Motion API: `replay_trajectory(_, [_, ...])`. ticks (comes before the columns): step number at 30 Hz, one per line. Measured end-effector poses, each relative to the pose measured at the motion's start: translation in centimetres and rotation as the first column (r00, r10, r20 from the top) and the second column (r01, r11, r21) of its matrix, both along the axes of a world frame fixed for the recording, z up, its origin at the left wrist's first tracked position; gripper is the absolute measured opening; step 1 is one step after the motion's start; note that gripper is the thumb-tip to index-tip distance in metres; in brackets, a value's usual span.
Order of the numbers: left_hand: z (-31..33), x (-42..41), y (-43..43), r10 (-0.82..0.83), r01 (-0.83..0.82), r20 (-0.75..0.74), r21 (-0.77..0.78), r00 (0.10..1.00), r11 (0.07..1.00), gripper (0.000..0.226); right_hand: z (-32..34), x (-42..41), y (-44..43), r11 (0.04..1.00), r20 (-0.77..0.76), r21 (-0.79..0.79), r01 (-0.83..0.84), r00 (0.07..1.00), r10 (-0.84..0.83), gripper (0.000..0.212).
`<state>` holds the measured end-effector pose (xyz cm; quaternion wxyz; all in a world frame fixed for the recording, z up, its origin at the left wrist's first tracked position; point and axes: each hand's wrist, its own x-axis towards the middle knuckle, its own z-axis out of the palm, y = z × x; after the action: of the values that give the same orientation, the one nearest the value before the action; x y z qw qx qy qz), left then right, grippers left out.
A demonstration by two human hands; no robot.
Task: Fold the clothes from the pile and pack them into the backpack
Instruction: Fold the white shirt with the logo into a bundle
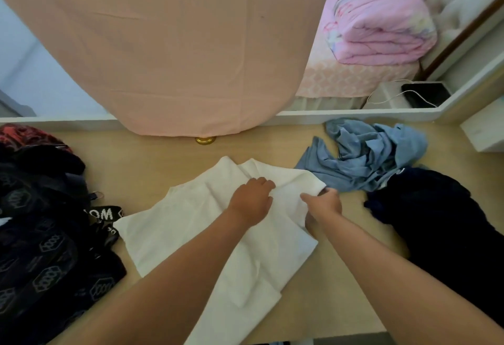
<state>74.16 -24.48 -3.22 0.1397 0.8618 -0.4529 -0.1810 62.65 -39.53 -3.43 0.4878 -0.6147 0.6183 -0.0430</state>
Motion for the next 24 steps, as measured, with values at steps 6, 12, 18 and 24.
replay_trajectory(6, [-2.3, 1.0, -4.3, -0.017, -0.006, 0.157, 0.145, 0.987, 0.989, 0.038, -1.8, 0.1, -0.6, 0.999, 0.061, 0.04, 0.005, 0.998, -0.007, 0.036])
replay_trajectory(12, [-2.3, 3.0, -5.4, -0.037, 0.014, 0.16, 0.143, 0.986, 0.99, 0.026, -1.9, -0.2, -1.1, 0.989, 0.097, -0.022, -0.147, 0.984, 0.149, 0.013])
replay_trajectory(18, [1.6, 6.8, -0.1, 0.182, -0.096, 0.23, -0.339, 0.956, 0.936, 0.022, -0.4, -1.7, 0.0, 0.799, 0.206, -0.363, -0.478, 0.796, 0.57, 0.035])
replay_trajectory(24, [1.6, 7.8, 10.4, -0.054, 0.047, 0.361, 0.027, 0.931, 0.999, 0.036, -0.5, -2.9, 2.7, 0.319, 0.066, -0.21, -0.924, 0.312, 0.948, 0.027])
